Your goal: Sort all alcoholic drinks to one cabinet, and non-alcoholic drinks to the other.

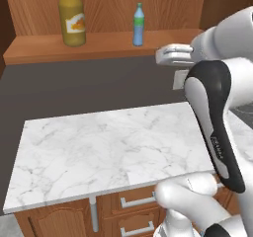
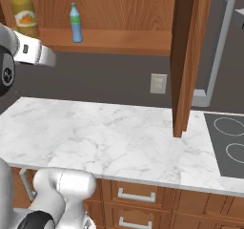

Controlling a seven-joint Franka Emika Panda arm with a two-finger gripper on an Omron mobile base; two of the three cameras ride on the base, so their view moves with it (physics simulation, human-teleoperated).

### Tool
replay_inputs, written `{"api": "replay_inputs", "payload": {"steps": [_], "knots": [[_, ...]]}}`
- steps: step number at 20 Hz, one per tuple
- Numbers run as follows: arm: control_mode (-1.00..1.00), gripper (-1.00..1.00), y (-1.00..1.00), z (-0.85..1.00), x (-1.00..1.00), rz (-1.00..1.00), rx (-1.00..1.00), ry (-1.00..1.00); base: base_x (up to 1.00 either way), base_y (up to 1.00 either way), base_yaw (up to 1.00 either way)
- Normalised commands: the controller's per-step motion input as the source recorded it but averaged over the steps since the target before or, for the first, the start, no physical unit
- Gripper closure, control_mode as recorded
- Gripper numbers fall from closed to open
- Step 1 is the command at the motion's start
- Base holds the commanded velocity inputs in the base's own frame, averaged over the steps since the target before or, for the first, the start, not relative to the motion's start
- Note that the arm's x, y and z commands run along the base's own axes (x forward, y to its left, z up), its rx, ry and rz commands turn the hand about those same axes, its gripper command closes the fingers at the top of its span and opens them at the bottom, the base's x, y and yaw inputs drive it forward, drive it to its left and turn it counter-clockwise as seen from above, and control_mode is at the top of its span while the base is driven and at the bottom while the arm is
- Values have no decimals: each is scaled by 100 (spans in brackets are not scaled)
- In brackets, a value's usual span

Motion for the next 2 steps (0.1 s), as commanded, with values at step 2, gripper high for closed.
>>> {"api": "replay_inputs", "payload": {"steps": [2], "knots": [[-100, -100, -7, -70, -91, -10, -15, 36, 0, 0, 0]]}}
